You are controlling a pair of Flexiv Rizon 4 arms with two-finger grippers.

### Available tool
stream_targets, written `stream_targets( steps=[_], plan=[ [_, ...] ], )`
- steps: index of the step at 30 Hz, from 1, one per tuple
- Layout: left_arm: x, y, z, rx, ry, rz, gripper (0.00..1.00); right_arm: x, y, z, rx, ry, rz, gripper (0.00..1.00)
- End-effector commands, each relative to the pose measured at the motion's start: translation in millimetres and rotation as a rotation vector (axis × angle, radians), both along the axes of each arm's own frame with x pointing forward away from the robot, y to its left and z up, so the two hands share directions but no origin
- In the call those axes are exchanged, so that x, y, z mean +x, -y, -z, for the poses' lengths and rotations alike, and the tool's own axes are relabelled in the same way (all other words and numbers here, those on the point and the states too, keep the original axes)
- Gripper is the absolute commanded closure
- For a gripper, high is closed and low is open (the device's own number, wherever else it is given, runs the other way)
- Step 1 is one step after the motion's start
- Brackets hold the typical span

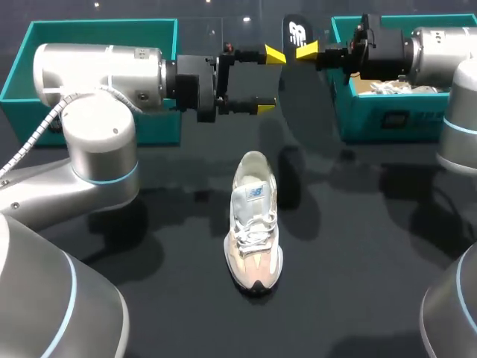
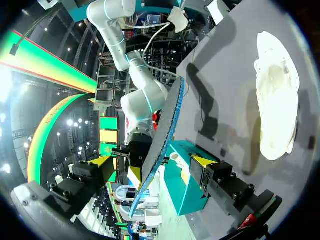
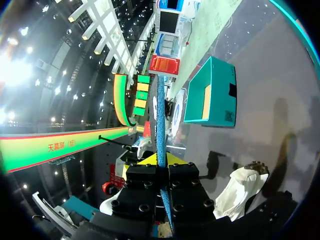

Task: Take the shoe out of the shoebox, open the shoe tongue, remove and reinsert the insole, then place the shoe into the shoebox

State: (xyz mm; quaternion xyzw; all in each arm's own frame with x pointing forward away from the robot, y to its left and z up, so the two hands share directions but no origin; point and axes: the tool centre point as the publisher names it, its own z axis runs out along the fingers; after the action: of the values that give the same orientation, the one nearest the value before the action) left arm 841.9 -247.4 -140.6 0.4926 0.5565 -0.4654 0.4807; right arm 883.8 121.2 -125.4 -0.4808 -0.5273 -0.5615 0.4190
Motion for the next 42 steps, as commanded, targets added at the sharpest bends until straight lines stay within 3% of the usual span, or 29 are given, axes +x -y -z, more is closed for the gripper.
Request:
stream_targets(
  steps=[1, 8, 11, 17, 19, 22, 25, 30, 38, 42],
  plan=[
    [2.0, 3.3, 6.3, -0.014, 0.003, -0.008, 0.00, 11.6, -9.2, 5.8, 0.008, -0.028, -0.024, 1.00],
    [6.0, 4.9, 10.8, -0.023, 0.005, -0.009, 0.00, 11.9, -12.3, 12.7, 0.022, -0.117, -0.038, 1.00],
    [8.1, 6.4, 12.6, -0.025, 0.002, -0.016, 0.05, 10.7, -12.4, 15.0, 0.017, -0.145, -0.033, 1.00],
    [10.9, 14.4, 15.2, -0.022, -0.010, -0.025, 0.25, 10.7, -12.4, 15.0, 0.017, -0.145, -0.033, 1.00],
    [11.6, 17.8, 16.1, -0.021, -0.012, -0.027, 0.37, 10.7, -12.4, 15.0, 0.017, -0.145, -0.033, 1.00],
    [12.3, 21.5, 16.5, -0.020, -0.015, -0.028, 0.38, 10.7, -12.4, 15.0, 0.017, -0.145, -0.033, 1.00],
    [12.3, 23.9, 14.5, -0.021, -0.013, -0.027, 0.50, 10.7, -12.4, 15.0, 0.017, -0.145, -0.033, 1.00],
    [11.6, 25.4, 10.9, -0.028, -0.003, -0.022, 0.58, 10.7, -12.4, 15.0, 0.017, -0.145, -0.033, 1.00],
    [12.3, 26.9, 9.3, -0.031, 0.005, -0.022, 0.64, 10.7, -12.4, 15.0, 0.017, -0.145, -0.033, 1.00],
    [13.3, 28.2, 9.2, -0.032, 0.008, -0.022, 0.75, 10.7, -12.4, 15.0, 0.017, -0.145, -0.033, 1.00]
  ],
)
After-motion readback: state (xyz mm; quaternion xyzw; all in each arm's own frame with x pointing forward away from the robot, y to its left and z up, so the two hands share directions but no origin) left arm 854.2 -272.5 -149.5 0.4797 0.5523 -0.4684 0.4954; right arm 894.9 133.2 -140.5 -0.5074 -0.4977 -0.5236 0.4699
